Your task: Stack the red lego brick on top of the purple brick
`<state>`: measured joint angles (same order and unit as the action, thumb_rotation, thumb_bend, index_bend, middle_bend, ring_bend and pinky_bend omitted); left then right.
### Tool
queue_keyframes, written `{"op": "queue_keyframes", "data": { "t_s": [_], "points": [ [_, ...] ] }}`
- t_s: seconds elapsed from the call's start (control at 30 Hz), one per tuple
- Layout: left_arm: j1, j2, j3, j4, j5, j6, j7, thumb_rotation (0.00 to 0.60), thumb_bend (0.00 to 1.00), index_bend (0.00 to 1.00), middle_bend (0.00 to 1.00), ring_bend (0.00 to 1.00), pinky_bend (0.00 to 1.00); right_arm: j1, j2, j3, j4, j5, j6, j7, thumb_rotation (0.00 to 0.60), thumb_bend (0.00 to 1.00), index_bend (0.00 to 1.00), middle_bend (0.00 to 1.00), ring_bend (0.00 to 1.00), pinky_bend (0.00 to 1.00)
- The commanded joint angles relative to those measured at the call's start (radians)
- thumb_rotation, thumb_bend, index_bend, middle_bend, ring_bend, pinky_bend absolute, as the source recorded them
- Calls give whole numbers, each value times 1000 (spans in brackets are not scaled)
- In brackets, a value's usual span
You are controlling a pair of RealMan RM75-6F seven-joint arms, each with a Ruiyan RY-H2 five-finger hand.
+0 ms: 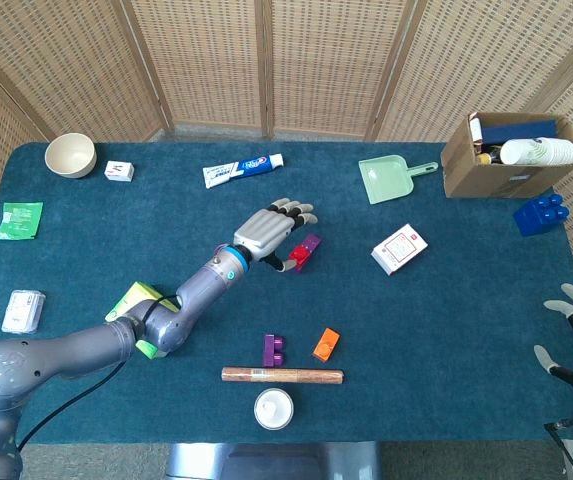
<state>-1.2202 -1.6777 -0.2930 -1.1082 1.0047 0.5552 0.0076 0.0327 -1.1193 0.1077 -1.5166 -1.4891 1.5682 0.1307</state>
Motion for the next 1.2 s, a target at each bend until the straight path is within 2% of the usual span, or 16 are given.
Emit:
{"op": "queue_keyframes", "data": {
  "t_s": [0.03,0.17,0.27,0.37,0.43,0.53,0.9,1.2],
  "points": [
    [29,19,24,-32,43,31,-9,467,346,162,35,0,0,2,-3,-1,1,-1,-3,-1,600,211,299,180,54,228],
    [52,19,40,-44,85,47,-37,283,335,159,26,0,0,5,-8,-1,0,-5,-5,-3,600,212,299,179,54,228],
    [66,17,47,-50,117,53,-70,167,316,145,9,0,0,5,-10,0,0,-4,-5,-5,600,212,299,180,54,228],
    [78,11,57,-46,151,64,-98,65,284,130,0,0,0,5,-8,1,-3,-5,-3,-7,600,213,300,180,54,228],
    [85,2,68,-35,179,71,-113,18,263,121,0,0,0,4,-6,1,-5,-7,0,-8,600,211,300,180,55,228],
    [92,-15,81,-13,213,83,-132,0,244,114,0,0,0,2,-5,0,-9,-8,2,-9,600,212,299,180,54,228],
    [108,-74,115,66,298,134,-153,0,231,109,0,0,0,-4,1,0,-10,-8,10,1,600,212,299,180,54,228],
    [113,-109,119,118,330,158,-166,0,228,109,0,0,0,-8,2,0,-6,-6,13,8,600,212,300,183,55,229]
  ]
}}
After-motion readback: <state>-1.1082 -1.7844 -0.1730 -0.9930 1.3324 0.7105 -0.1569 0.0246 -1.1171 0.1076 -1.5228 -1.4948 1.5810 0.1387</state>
